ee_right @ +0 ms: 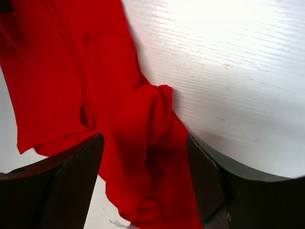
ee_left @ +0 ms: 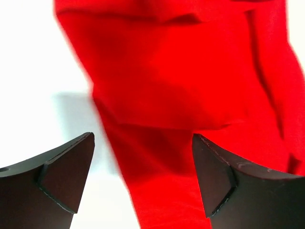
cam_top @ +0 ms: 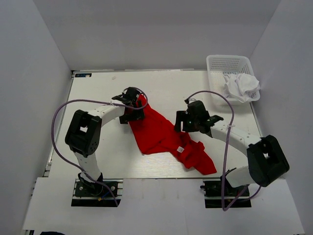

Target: Fold and stack the t-shirts

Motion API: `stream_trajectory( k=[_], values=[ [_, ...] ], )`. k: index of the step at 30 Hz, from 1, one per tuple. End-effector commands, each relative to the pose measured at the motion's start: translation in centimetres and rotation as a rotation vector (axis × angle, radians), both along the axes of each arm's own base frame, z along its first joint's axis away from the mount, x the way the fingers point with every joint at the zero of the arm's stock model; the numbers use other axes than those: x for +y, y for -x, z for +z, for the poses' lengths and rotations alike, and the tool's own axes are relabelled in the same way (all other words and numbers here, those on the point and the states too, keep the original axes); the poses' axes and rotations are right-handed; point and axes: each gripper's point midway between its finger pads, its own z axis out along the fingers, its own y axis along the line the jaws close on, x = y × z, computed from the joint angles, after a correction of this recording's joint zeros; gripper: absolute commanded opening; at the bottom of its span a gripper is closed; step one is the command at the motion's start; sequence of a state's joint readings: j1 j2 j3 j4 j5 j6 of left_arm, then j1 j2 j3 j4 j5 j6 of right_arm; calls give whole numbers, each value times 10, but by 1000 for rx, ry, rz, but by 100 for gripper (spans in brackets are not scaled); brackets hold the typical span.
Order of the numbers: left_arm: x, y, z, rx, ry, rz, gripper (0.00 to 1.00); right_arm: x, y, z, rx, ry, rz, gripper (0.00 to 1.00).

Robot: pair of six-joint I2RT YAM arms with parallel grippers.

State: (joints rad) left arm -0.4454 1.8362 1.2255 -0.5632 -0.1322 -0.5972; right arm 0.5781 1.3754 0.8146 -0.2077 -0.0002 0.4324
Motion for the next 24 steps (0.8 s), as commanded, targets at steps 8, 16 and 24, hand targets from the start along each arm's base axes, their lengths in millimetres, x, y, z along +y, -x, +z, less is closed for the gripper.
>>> stream_trajectory(
  k=[8, 16, 24],
  values=[
    [-49, 9, 66, -142, 96, -199, 98, 40, -16, -2, 25, -105, 77, 0],
    [-120, 58, 52, -108, 137, -565, 90, 0, -35, -11, 30, -5, -179, 0],
    [-145, 74, 27, -88, 50, -637, 85, 8, -26, -20, 89, -77, -121, 0]
  ],
)
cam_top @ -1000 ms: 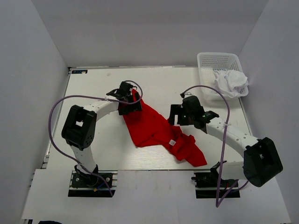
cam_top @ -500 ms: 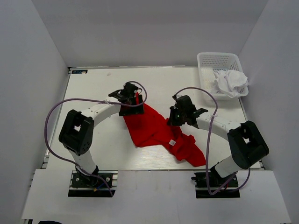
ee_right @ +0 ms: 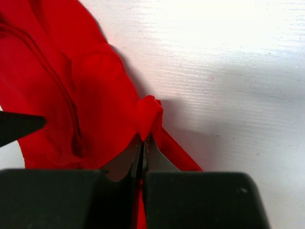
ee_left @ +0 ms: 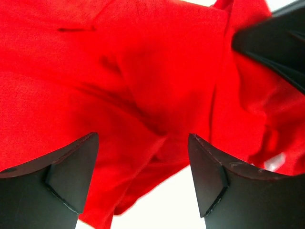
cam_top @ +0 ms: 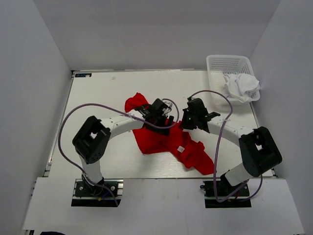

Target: Fold and stack the t-shirts

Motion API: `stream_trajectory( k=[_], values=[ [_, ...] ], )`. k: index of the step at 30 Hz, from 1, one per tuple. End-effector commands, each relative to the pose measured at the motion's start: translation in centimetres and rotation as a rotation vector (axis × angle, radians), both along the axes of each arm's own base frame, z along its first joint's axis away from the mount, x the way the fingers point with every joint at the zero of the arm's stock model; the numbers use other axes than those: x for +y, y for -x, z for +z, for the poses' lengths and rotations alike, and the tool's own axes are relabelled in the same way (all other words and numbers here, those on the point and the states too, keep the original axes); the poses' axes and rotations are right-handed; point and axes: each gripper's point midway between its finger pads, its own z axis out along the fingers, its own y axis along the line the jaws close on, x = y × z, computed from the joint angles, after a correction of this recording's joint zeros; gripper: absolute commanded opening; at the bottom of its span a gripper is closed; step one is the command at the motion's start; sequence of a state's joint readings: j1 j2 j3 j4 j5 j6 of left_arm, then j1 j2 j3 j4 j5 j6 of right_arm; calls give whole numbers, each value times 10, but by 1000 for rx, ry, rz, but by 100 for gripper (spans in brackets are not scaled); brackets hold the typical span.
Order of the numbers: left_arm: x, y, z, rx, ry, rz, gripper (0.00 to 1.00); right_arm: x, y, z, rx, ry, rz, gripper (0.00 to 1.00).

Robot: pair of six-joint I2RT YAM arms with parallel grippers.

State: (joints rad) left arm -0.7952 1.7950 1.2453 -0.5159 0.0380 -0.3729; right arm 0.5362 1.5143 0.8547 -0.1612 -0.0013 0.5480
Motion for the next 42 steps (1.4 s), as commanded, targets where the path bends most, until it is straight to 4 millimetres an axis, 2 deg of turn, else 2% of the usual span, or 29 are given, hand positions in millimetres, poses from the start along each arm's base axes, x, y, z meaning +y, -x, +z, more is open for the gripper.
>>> stream_trajectory(
  k=[1, 2, 3, 5, 6, 8, 9, 10, 12, 13, 14, 18, 20, 21, 24, 26, 28, 29, 30, 31, 32, 33, 34, 35, 37, 38, 40, 41, 42],
  values=[
    [-9, -12, 0, -52, -48, -9, 83, 7, -5, 4, -5, -50, 7, 0],
    [-9, -15, -4, -55, -60, -3, 77, 6, -5, 4, -7, -50, 7, 0],
    [-9, -9, -15, -35, -90, -4, 74, 5, -4, 3, -7, -51, 4, 0],
    [-9, -11, -17, -43, -125, 1, 71, 3, -3, 2, -9, -54, 3, 0],
    [-5, -10, -22, -35, -148, 15, 58, 4, -3, 4, -12, -59, 0, 0],
    [-1, -12, -21, -40, -167, 41, 43, 1, -3, 3, -14, -56, -5, 0],
    [1, -11, -22, -34, -176, 40, 28, 0, -4, 4, -21, -55, -5, 0],
    [1, -13, -9, -60, -159, 48, 22, -3, -4, 5, -17, -52, -15, 0],
    [5, -12, 0, -64, -146, 89, 7, -5, -5, 3, -16, -44, -22, 0],
    [7, -9, 2, -65, -145, 90, 7, -5, -6, 4, -19, -45, -26, 0],
    [10, -7, 13, -71, -127, 101, 7, -8, -6, 3, -19, -38, -32, 0],
    [23, 3, 20, -71, -126, 124, 14, -14, -9, 3, -20, -29, -60, 0],
    [30, 7, 16, -65, -151, 128, 10, -27, -14, 1, -30, 17, -108, 0],
    [36, 6, 17, -81, -160, 161, 0, -29, -16, 3, -38, 25, -118, 0],
    [58, 3, 21, -122, -200, 234, 0, -35, -19, 8, -61, 37, -131, 0],
    [68, -5, 43, -181, -170, 317, 0, -35, -25, 22, -109, 32, -118, 0],
    [90, -20, 70, -300, -192, 448, 0, -34, -35, 45, -179, 21, -113, 0],
    [106, -33, 104, -421, -190, 544, 0, -35, -39, 56, -218, 24, -114, 0],
    [114, -37, 121, -470, -184, 599, 0, -39, -43, 73, -268, 26, -138, 0],
    [123, -39, 137, -510, -177, 653, 0, -38, -52, 93, -322, 18, -151, 0],
    [137, -45, 170, -605, -154, 738, 0, -51, -58, 119, -398, 28, -214, 0],
    [143, -47, 178, -635, -169, 764, 0, -55, -62, 135, -437, 23, -246, 0],
    [152, -49, 205, -682, -131, 807, 0, -59, -66, 155, -484, 15, -270, 0],
    [162, -50, 223, -737, -129, 860, 0, -72, -66, 180, -562, 30, -314, 0],
    [174, -45, 247, -769, -128, 893, 0, -77, -69, 213, -646, 18, -340, 0],
    [182, -43, 271, -811, -85, 939, 0, -84, -68, 245, -728, 30, -337, 0],
    [196, -36, 288, -848, -74, 983, 0, -97, -63, 273, -797, 52, -372, 0],
    [205, -32, 301, -877, -59, 1019, 0, -101, -62, 300, -847, 36, -388, 0],
    [218, -23, 316, -898, -19, 1056, 0, -112, -58, 314, -884, 73, -416, 0]
  ],
)
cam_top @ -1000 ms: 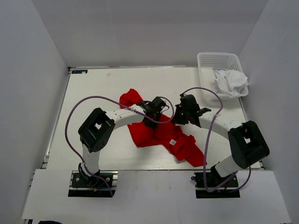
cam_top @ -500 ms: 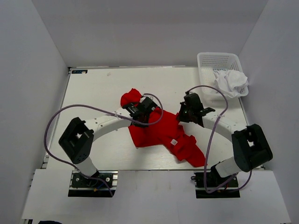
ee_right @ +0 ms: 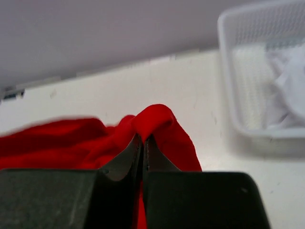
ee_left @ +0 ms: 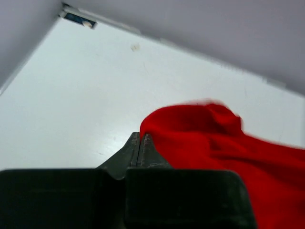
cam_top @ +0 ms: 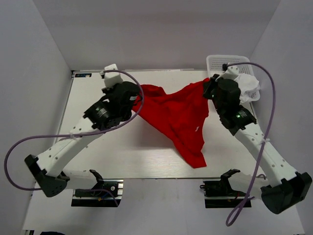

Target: Fold and stack the t-shirts

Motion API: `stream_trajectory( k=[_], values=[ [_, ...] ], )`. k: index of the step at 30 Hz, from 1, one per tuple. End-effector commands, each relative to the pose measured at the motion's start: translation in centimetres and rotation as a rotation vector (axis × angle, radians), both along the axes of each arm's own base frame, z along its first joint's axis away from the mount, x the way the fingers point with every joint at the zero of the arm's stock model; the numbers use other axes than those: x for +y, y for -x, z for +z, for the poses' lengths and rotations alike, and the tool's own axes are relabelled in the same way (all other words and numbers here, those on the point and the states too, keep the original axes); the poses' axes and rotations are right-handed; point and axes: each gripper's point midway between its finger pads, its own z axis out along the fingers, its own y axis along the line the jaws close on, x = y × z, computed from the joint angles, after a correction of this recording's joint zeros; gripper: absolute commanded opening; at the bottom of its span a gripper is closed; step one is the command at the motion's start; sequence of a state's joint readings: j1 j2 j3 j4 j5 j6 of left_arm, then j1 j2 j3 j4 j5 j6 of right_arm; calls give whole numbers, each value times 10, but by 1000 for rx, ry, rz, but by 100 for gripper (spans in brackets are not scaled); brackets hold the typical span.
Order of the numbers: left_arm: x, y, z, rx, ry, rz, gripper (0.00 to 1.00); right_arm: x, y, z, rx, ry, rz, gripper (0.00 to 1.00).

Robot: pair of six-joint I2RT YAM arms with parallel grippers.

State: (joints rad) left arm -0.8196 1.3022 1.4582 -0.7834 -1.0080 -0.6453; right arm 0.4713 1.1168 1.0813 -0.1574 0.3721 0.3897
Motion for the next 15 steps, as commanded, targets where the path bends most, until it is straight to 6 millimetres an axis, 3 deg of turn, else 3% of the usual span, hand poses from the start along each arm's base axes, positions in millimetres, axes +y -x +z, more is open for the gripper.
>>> stream_trajectory(
  k=[1, 4, 5, 6, 8, 9, 11, 12, 15],
  values=[
    [57, 25, 51, -144, 23, 175, 0, -40, 2, 81, -205, 49, -157, 0],
    [91, 53, 77, -224, 98, 223, 0, -62, 15, 139, -327, 61, -230, 0],
    [101, 60, 82, -246, 116, 238, 0, -66, 17, 149, -351, 67, -243, 0],
    [108, 67, 92, -284, 166, 242, 0, -75, 25, 175, -408, 99, -259, 0],
    [131, 89, 104, -337, 229, 244, 0, -82, 32, 190, -428, 114, -283, 0],
    [139, 96, 111, -362, 252, 243, 0, -89, 42, 214, -465, 109, -292, 0],
    [151, 109, 121, -399, 303, 224, 0, -87, 52, 229, -496, 123, -254, 0],
    [163, 121, 131, -437, 341, 210, 0, -91, 64, 250, -544, 99, -251, 0],
    [175, 138, 146, -499, 402, 151, 0, -95, 88, 282, -632, 60, -216, 0]
  ],
)
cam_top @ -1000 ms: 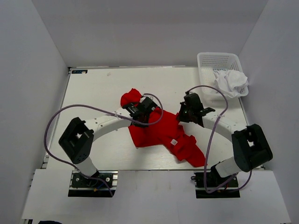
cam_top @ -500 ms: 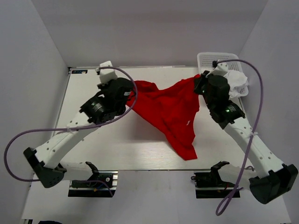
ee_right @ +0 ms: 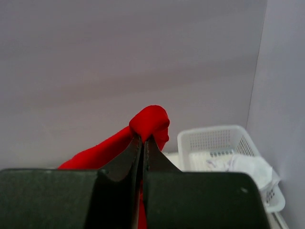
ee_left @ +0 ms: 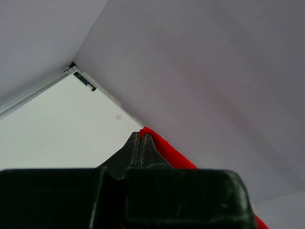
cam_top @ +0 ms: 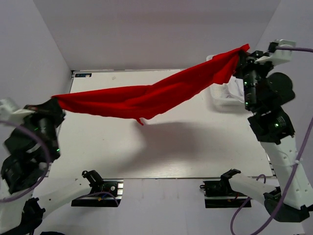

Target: Fold and stack the t-shirts

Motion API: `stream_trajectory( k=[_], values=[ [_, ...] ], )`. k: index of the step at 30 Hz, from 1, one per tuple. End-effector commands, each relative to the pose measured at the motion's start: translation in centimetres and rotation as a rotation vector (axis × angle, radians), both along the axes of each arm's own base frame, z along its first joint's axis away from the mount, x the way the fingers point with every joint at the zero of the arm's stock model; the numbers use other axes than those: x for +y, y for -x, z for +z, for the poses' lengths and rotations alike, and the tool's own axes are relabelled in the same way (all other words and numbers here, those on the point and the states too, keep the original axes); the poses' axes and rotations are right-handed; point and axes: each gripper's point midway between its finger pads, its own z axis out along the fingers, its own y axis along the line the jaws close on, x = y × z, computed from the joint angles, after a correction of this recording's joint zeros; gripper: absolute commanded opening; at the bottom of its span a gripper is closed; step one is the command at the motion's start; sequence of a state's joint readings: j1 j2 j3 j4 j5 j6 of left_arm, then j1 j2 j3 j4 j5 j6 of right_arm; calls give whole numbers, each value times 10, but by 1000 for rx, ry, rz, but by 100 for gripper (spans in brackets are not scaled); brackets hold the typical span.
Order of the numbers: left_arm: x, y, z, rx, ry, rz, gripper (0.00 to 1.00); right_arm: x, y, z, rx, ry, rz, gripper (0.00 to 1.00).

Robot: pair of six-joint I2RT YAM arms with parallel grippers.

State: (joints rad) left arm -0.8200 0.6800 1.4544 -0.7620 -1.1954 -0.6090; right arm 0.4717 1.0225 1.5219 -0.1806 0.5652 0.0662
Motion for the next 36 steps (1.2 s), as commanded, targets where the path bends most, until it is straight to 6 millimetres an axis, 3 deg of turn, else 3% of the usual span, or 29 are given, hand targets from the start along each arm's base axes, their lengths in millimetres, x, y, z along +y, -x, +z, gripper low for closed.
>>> stream_trajectory(
  k=[1, 4, 8, 11, 12, 13, 15, 16, 19, 20, 21, 23, 24, 25, 26, 27, 28, 29, 30, 31, 32, 33, 34, 35, 36],
  values=[
    [11, 11, 14, -57, 2, -18, 0, -25, 50, 72, -199, 5, -7, 0],
    [11, 14, 21, -77, 18, -38, 0, -36, 78, 108, -301, -11, -1, 0],
    [-2, 4, 22, -56, -15, -60, 0, -41, 82, 122, -337, -11, -22, 0],
    [-21, -14, 18, -33, -69, -70, 0, -21, 57, 109, -283, 36, 19, 0],
    [-31, -23, 7, -9, -100, -70, 0, -8, 33, 94, -232, 61, 30, 0],
    [-36, -28, 14, -59, -60, -63, 0, -3, 23, 88, -216, 71, 31, 0],
    [-55, -45, -8, -15, -156, -64, 0, 17, -22, 56, -118, 96, 27, 0],
    [-74, -62, -23, 31, -205, -68, 0, 26, -47, 35, -57, 115, 14, 0],
    [-108, -104, -63, 146, -290, -59, 0, 49, -96, -9, 45, 129, 14, 0],
    [-136, -132, -94, 235, -342, -71, 0, 55, -108, -26, 78, 149, 17, 0],
    [-147, -146, -114, 294, -368, -78, 0, 72, -134, -59, 144, 166, 38, 0],
    [-144, -176, -152, 409, -354, -31, 0, 81, -152, -81, 185, 178, 46, 0],
    [-149, -196, -190, 497, -389, -31, 0, 96, -178, -120, 262, 175, 58, 0],
    [-132, -210, -209, 545, -375, 0, 0, 100, -187, -130, 285, 176, 61, 0],
    [-135, -221, -226, 585, -357, -48, 0, 105, -196, -143, 309, 184, 66, 0],
    [-130, -232, -253, 644, -349, -40, 0, 120, -225, -177, 368, 202, 80, 0],
    [-112, -241, -269, 685, -315, -25, 0, 123, -235, -188, 392, 204, 74, 0],
    [-104, -247, -283, 717, -296, -19, 0, 130, -262, -248, 514, 252, 43, 0],
    [-95, -249, -299, 760, -276, -8, 0, 134, -275, -230, 481, 232, 32, 0],
    [-90, -256, -306, 781, -252, -8, 0, 136, -283, -238, 498, 236, 26, 0],
    [-72, -262, -330, 846, -244, 21, 0, 142, -294, -287, 592, 281, 24, 0],
    [-66, -265, -335, 875, -223, 24, 0, 147, -306, -257, 522, 251, 21, 0],
    [-63, -267, -345, 911, -201, 16, 0, 155, -316, -297, 576, 282, 37, 0],
    [-51, -267, -362, 967, -185, 36, 0, 158, -319, -297, 563, 272, 47, 12],
    [-48, -266, -363, 992, -167, 38, 0, 162, -318, -309, 583, 280, 64, 26]
  ],
)
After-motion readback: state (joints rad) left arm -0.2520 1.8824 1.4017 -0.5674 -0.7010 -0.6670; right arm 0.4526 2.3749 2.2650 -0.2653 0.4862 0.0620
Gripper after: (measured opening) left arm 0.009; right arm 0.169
